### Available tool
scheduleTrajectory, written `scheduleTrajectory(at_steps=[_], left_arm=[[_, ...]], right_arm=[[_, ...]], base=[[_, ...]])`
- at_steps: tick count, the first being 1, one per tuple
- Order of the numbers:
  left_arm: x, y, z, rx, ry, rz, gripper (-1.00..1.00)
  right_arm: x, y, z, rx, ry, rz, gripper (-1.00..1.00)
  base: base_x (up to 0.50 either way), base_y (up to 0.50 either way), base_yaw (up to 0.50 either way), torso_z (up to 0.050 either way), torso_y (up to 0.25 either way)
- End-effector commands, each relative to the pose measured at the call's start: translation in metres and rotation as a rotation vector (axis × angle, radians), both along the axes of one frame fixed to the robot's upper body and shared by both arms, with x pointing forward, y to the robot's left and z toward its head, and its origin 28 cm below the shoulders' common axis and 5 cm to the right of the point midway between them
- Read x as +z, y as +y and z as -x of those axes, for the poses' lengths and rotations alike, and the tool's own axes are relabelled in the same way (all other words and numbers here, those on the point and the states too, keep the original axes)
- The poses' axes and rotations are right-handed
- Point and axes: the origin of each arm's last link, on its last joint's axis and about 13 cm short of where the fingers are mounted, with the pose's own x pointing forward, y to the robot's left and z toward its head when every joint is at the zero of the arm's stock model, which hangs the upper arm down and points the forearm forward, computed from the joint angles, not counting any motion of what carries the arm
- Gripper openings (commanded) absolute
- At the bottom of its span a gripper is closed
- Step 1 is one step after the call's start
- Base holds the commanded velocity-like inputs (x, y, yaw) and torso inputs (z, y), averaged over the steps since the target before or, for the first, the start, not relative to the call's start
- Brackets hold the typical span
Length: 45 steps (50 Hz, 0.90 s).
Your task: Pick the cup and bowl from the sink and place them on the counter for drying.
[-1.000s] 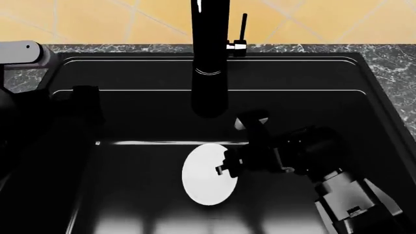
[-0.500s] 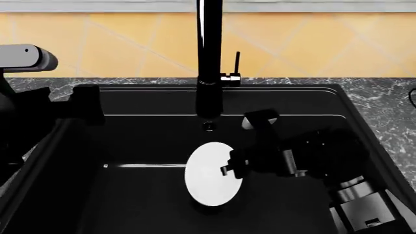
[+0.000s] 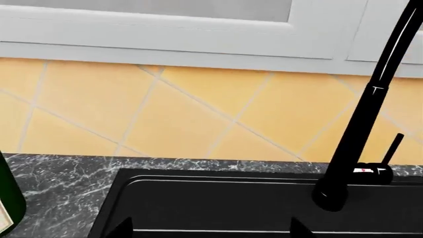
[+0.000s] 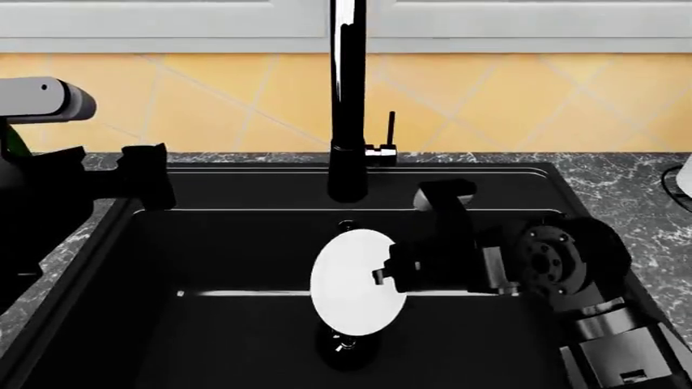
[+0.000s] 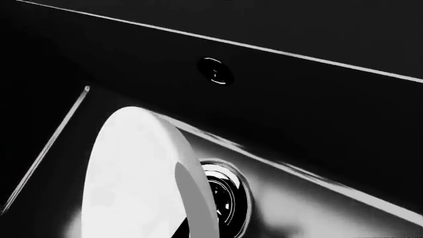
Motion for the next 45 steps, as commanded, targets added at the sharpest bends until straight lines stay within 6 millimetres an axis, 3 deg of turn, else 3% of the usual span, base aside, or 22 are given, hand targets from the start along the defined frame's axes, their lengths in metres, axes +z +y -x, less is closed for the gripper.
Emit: scheduleTrajectory(at_steps=[1,2,3,11,28,42,45], left_arm=[[0.001,0.002,0.001,0.0,0.003,0.005,1.0],[-0.002,0.0,-0.001,0.009,0.01,-0.003,1.0],[-0.002,-0.001,-0.002,0.013,0.011,0.003,1.0],[-0.002,-0.003,-0.003,0.026,-0.004,0.004,1.0],[-0.002,0.005,0.001,0.034,-0.009,-0.003,1.0],[-0.002,0.001,0.001,0.038,-0.011,-0.01,1.0],[-0.004,-0.002,-0.001,0.04,-0.012,-0.007,1.0]], right_arm=[[0.007,-0.002,0.003,-0.03,-0.017,-0.058,-1.0],[0.02,-0.012,0.024,-0.06,-0.041,-0.106,-1.0],[0.033,-0.02,0.028,-0.155,-0.081,-0.135,-1.0],[0.053,-0.033,0.04,-0.249,-0.137,-0.128,-1.0],[0.077,-0.053,0.069,-0.493,-0.28,-0.15,-1.0],[0.084,-0.081,0.103,-0.697,-0.368,-0.153,-1.0],[0.088,-0.089,0.106,-0.808,-0.415,-0.179,-1.0]], base=[[0.0,0.0,0.0,0.019,0.084],[0.0,0.0,0.0,0.0,0.0],[0.0,0.0,0.0,0.0,0.0],[0.0,0.0,0.0,0.0,0.0],[0.0,0.0,0.0,0.0,0.0],[0.0,0.0,0.0,0.0,0.0],[0.0,0.0,0.0,0.0,0.0]])
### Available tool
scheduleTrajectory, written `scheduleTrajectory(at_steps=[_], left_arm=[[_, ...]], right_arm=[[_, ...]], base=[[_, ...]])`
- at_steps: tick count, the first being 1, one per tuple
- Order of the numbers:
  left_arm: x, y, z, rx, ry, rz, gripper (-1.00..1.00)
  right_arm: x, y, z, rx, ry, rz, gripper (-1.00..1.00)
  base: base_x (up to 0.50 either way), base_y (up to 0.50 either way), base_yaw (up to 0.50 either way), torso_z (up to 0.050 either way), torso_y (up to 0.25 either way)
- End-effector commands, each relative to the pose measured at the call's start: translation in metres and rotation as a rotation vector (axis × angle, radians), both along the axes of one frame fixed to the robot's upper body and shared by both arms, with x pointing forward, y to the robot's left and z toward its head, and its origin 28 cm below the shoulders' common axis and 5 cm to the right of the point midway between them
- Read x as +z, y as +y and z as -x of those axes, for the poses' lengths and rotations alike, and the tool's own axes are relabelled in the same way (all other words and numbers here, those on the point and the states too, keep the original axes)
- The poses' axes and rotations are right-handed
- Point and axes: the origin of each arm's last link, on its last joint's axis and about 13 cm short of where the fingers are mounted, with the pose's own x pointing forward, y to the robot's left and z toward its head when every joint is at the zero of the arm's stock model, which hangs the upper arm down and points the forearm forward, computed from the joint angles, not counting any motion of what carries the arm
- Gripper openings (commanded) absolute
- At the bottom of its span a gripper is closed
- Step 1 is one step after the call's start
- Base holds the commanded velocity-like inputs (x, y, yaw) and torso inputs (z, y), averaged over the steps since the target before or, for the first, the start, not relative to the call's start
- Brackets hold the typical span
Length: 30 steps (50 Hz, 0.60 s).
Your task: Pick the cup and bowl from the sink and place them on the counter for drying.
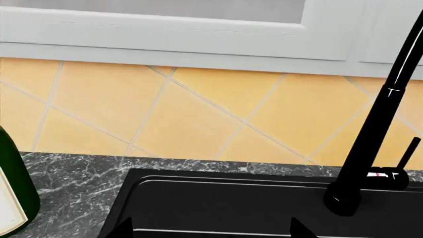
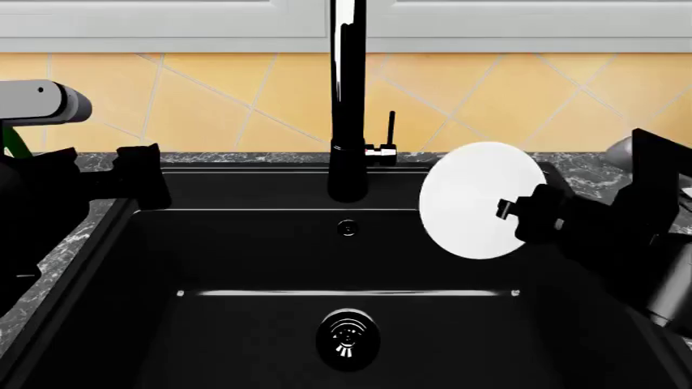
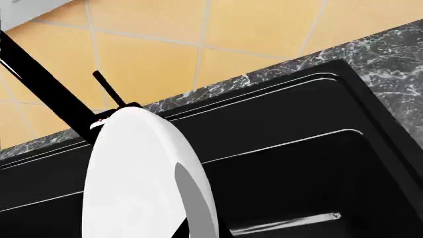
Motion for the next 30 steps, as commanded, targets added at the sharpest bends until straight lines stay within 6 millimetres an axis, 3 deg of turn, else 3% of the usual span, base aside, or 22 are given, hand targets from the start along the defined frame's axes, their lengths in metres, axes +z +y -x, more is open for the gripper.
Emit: scheduleTrajectory(at_steps=[1,10,30], left_arm=[[-0.001,0.001,0.001,0.006,-0.002,0.001,1.0],[-0.003,-0.001,-0.001,0.01,0.002,0.005,1.0],[-0.004,0.002,0.005,0.015,0.005,0.009,1.0]], right_arm=[[0.013,-0.023,0.023,-0.229,-0.101,-0.047,-1.0],[0.009,-0.041,0.037,-0.424,-0.15,-0.115,-1.0],[0.014,-0.062,0.047,-0.702,-0.223,-0.167,-1.0]], base=[[0.0,0.0,0.0,0.0,0.0],[0.0,0.0,0.0,0.0,0.0],[0.0,0.0,0.0,0.0,0.0]])
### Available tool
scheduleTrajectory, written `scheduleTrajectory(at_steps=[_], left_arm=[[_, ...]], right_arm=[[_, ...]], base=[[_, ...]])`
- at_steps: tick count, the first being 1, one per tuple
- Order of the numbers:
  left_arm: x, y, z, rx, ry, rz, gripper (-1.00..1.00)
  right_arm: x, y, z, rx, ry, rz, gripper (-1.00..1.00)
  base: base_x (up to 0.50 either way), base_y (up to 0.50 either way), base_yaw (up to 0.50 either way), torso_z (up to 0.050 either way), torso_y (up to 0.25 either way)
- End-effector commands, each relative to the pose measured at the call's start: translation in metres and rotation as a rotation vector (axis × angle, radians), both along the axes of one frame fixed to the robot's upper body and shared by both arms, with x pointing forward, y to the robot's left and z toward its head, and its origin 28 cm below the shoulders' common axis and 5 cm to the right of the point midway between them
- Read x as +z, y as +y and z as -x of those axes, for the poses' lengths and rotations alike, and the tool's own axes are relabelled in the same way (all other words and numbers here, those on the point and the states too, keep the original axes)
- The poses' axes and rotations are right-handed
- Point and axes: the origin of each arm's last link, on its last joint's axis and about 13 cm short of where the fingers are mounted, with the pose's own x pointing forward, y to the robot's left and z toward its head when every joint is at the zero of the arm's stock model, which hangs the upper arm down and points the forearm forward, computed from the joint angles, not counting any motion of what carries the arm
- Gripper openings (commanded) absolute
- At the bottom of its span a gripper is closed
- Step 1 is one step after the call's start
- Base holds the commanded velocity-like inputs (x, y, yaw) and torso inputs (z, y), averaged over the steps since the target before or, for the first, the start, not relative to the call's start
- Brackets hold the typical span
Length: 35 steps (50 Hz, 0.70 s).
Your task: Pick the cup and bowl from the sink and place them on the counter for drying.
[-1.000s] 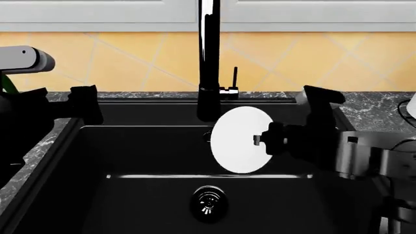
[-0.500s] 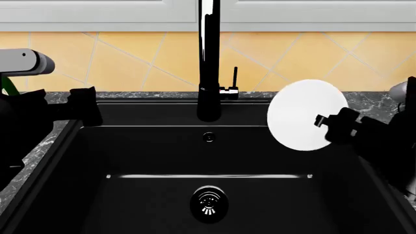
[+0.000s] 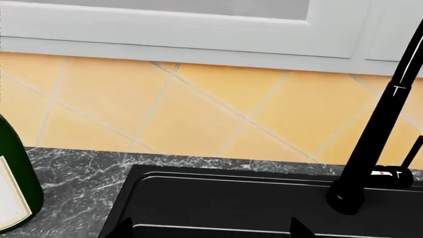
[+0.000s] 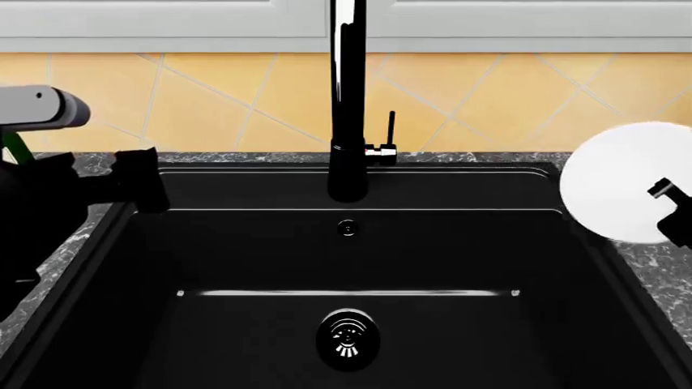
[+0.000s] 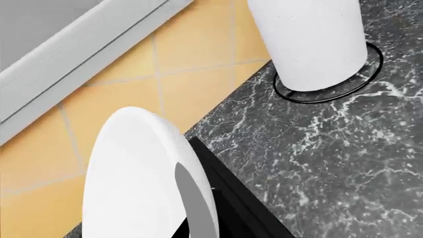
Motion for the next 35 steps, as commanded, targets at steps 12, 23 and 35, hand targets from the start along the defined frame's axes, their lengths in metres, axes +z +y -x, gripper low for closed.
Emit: scheduleTrajectory(at_steps=[12,23,35], left_arm=[[-0.004,0.001,0.004,0.004,0.004,0.017,1.0],[-0.006,-0.004,0.007,-0.007,0.006,0.024,1.0],[-0.012,-0.003,0.016,-0.004,0.006,0.038,1.0]], right_arm=[[-0.004,-0.036,0.018,-0.302,-0.061,-0.087,-1.0],[-0.019,-0.062,0.023,-0.418,-0.031,-0.145,-1.0],[-0.034,-0.081,0.018,-0.486,-0.004,-0.22,-1.0]], base=[[0.0,0.0,0.0,0.0,0.0],[0.0,0.0,0.0,0.0,0.0],[0.0,0.0,0.0,0.0,0.0]])
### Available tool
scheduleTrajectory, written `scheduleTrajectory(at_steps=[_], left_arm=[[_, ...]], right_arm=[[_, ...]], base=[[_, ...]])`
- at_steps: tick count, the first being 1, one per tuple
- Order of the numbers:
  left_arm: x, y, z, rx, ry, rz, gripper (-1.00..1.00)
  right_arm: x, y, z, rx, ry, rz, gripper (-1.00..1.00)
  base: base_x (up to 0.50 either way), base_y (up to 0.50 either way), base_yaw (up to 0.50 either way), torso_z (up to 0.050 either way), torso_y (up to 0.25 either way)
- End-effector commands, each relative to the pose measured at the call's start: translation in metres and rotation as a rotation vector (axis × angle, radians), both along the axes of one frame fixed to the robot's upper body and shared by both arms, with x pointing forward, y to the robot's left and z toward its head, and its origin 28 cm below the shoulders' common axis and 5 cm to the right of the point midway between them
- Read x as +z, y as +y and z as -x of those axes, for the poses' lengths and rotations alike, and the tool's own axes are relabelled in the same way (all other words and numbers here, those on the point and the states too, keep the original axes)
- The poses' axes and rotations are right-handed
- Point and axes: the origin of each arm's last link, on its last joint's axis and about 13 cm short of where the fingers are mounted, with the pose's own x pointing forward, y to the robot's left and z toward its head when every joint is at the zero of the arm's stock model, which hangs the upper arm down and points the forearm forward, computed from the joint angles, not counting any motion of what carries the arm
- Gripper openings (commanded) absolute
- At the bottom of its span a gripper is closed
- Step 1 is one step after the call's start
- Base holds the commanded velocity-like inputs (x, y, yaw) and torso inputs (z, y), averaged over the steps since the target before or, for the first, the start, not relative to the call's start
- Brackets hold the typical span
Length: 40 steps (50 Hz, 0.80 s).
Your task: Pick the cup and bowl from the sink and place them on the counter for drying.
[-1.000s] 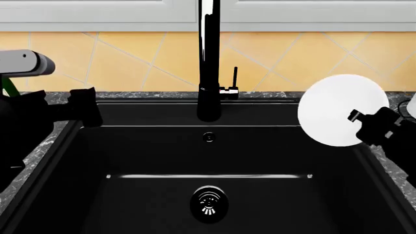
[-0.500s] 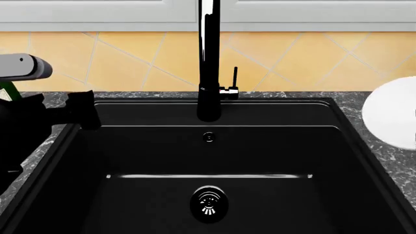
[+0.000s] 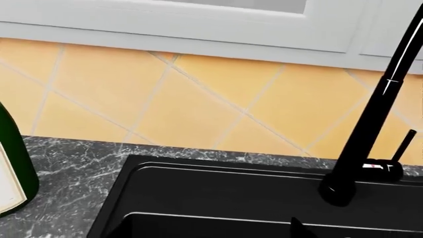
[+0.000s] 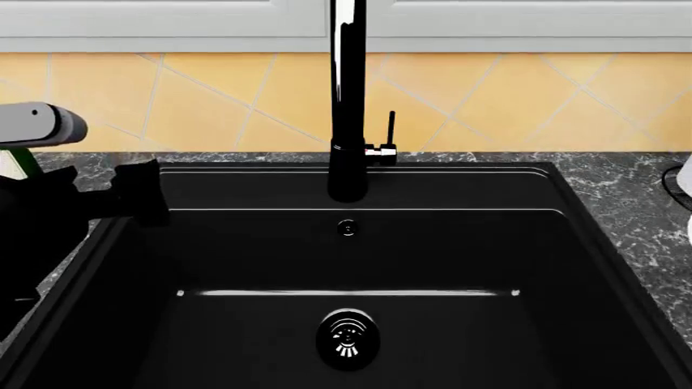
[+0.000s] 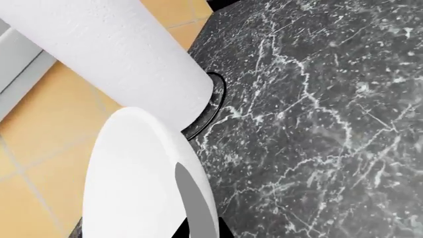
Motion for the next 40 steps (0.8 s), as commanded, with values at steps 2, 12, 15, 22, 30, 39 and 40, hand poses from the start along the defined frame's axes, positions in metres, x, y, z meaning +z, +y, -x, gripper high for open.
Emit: scheduleTrajectory(at_steps=[2,12,15,22,30,39,40], left_arm=[[-0.008,-0.002,0.005,0.003,0.004,0.013,1.0],[-0.006,-0.001,0.006,-0.002,0.002,0.007,1.0],[-0.007,0.0,0.007,0.003,0.003,0.007,1.0],[-0.008,-0.002,0.007,0.001,0.003,0.009,1.0],[-0.006,-0.001,0.008,0.007,0.002,0.007,1.0],[-0.008,0.0,0.008,0.006,0.01,0.001,1.0],[-0.007,-0.001,0.008,0.005,0.01,0.001,1.0]], right_arm=[[-0.012,-0.021,0.0,-0.082,-0.015,-0.071,-1.0],[-0.029,-0.03,-0.019,-0.064,0.004,-0.118,-1.0],[-0.037,-0.033,-0.023,-0.065,0.019,-0.131,-1.0],[-0.058,-0.036,-0.033,-0.074,0.058,-0.154,-1.0],[-0.063,-0.037,-0.032,-0.092,0.08,-0.136,-1.0],[-0.057,-0.035,-0.032,-0.101,0.091,-0.092,1.0],[-0.056,-0.035,-0.033,-0.1,0.091,-0.088,1.0]], base=[[0.0,0.0,0.0,0.0,0.0],[0.0,0.0,0.0,0.0,0.002],[0.0,0.0,0.0,0.0,0.0],[0.0,0.0,0.0,0.0,0.0],[0.0,0.0,0.0,0.0,0.0],[0.0,0.0,0.0,0.0,0.0],[0.0,0.0,0.0,0.0,0.0]])
